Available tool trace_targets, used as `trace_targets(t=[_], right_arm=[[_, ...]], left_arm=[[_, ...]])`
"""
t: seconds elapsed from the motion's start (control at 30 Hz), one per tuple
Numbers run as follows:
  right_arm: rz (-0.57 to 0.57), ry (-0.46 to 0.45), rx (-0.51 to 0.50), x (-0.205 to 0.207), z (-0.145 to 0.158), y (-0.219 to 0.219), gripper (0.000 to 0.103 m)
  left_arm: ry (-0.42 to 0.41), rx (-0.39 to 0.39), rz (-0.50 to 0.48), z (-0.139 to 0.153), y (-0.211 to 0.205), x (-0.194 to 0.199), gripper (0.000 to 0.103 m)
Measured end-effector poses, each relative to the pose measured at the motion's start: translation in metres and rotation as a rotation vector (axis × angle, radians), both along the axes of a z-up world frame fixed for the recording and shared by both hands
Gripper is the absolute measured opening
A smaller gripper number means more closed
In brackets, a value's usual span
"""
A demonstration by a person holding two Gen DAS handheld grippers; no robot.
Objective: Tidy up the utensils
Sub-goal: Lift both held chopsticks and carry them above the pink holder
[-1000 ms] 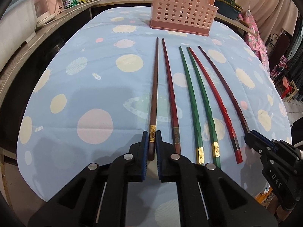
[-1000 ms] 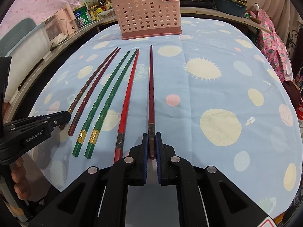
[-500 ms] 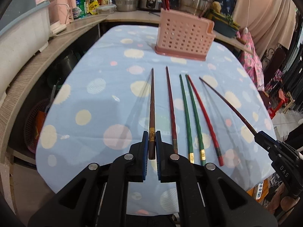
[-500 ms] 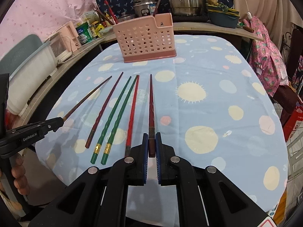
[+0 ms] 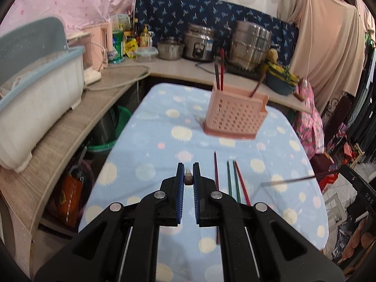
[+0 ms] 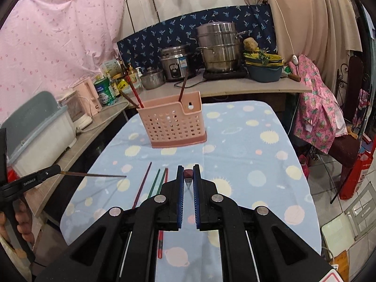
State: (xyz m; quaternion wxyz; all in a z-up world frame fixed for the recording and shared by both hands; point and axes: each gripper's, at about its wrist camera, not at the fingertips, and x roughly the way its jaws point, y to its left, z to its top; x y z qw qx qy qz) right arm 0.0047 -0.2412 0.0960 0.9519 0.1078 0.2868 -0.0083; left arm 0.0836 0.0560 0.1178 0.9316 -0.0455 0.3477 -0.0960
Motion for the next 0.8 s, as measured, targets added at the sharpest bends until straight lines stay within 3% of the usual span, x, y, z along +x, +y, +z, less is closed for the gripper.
trace_targets(t=[0.4, 0.57, 0.8], right_arm=[[0.037, -0.139, 0.06, 0.07, 0.074, -0.016, 0.007], [0.043, -0.234, 0.057, 0.108, 0.118, -0.013, 0.007], [0.029, -0.313, 0.08, 0.178, 0.157, -0.02, 0.007]], left_arm=[[-0.126, -0.083, -0.064, 0.088, -0.027, 0.07, 0.007], [-0.234, -0.117, -0.092, 0.139, -0.056, 0.1, 0.007], [-0.337, -0.143, -0.083, 0.178, -0.089, 0.155, 0.007]])
